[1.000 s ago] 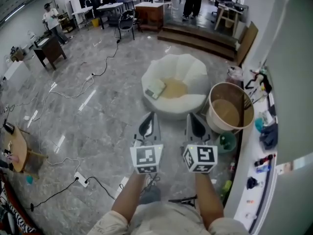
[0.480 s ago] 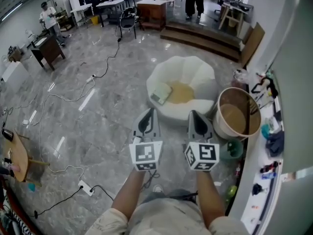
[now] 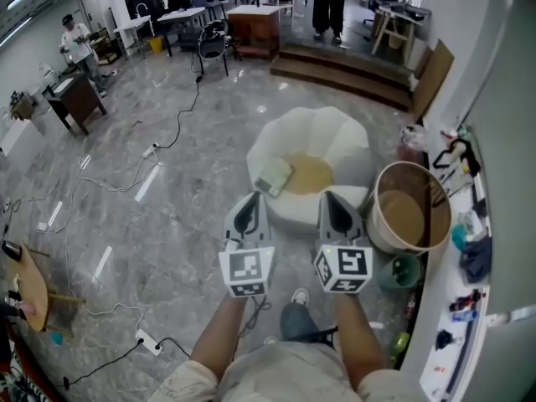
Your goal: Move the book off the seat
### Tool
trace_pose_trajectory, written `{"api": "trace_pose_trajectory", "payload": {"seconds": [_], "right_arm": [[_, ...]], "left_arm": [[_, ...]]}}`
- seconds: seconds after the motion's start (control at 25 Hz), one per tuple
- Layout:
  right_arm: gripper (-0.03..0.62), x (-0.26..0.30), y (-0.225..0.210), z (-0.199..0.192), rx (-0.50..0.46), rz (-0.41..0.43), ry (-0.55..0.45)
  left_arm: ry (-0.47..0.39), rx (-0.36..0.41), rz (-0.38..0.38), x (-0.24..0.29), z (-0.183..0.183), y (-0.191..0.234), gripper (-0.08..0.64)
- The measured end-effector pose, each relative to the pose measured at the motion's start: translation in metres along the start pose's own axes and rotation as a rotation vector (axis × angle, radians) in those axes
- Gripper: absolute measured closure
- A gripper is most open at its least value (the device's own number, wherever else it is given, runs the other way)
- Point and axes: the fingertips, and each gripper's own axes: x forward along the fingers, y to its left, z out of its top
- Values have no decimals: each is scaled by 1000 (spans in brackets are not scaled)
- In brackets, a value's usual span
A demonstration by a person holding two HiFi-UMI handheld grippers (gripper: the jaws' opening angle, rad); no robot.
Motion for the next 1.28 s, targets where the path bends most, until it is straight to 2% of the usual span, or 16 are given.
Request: {"api": "trace_pose_trajectory", "payload": {"seconds": [0.36, 0.6, 1.0, 1.28], "right_arm": [[588, 102, -87, 2, 12, -4, 3], [588, 157, -134, -7, 28, 0, 23], [587, 219, -148, -25, 43, 39, 45], [587, 276, -147, -46, 35, 35, 59]], "left_arm": [[14, -12, 5, 132, -2, -18, 557], [26, 8, 26, 199, -7, -23, 557], [57, 19, 61, 255, -23, -4, 557], [69, 15, 36, 309, -44, 24, 557]]}}
